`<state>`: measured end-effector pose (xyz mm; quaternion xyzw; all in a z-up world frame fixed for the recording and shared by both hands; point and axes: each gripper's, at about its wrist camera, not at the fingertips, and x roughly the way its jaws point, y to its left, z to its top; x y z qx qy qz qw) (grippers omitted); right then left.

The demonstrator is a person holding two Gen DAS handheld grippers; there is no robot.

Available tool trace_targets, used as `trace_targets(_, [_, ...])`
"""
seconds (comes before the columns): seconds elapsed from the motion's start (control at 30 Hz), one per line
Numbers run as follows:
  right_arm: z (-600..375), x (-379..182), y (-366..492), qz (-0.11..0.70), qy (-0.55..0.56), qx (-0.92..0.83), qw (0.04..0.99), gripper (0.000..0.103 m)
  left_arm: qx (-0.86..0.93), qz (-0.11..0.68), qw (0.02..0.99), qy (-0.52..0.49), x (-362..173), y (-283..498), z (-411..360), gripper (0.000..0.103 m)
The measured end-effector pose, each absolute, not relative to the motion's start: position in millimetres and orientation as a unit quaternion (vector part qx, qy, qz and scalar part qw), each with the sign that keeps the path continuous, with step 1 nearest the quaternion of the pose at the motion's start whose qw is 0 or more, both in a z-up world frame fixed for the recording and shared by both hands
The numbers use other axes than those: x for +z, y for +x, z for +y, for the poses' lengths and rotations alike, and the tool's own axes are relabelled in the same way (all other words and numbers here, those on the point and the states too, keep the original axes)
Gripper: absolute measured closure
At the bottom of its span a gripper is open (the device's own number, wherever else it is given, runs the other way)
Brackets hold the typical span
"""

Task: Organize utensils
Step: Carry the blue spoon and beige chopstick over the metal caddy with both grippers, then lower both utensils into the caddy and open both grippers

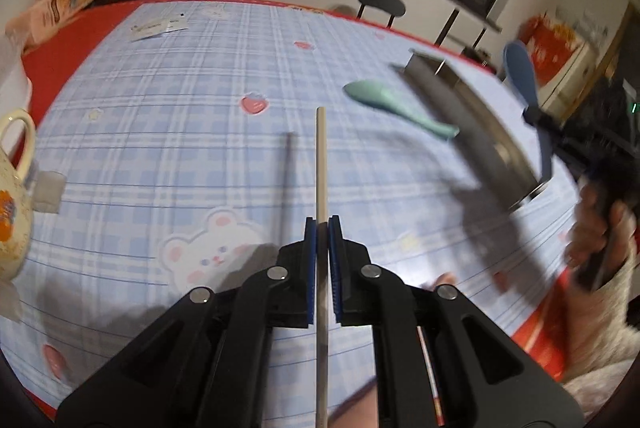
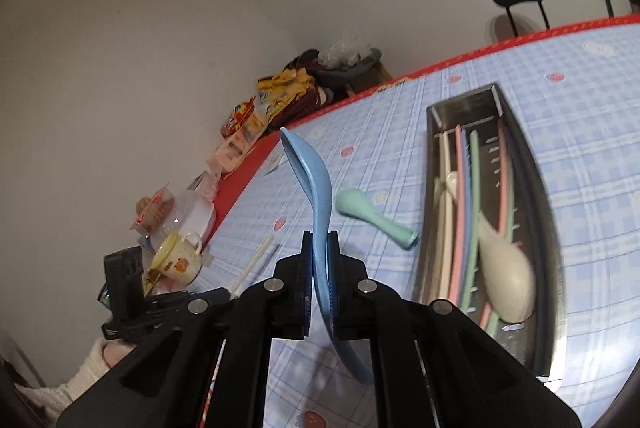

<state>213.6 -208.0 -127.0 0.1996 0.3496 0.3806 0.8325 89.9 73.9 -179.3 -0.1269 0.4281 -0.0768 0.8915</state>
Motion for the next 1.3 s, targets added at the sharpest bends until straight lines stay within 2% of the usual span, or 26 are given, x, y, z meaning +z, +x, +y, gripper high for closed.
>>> trace_targets(0.2, [-224.0,-129.4,219.3,0.345,0.218,0.352,0.842,0.096,-0.111,0.405,0.886,-0.196,-168.0,102.3,58.4,0.093])
trace_targets(0.63, [-265.5,-137.5,236.5,0.333,0.243,0.263,0.872,0.096,-0.182,0.381,0.870,-0.255,-143.5,161.5,-24.6,0.093])
trace_targets(0.93, [-279.7,-154.0,248.4,0.351,0.263,0.236,0.867,0.096,-0.191,0.381,0.843,-0.328,-151.3,215.2,-80.3,0.093])
trace_targets(1.3, [-268.6,-155.4,254.0,0.352,0.224,0.215,0.883,0.096,-0.162,0.387,0.834,-0.359,-173.0,253.7,-113.2,0.093])
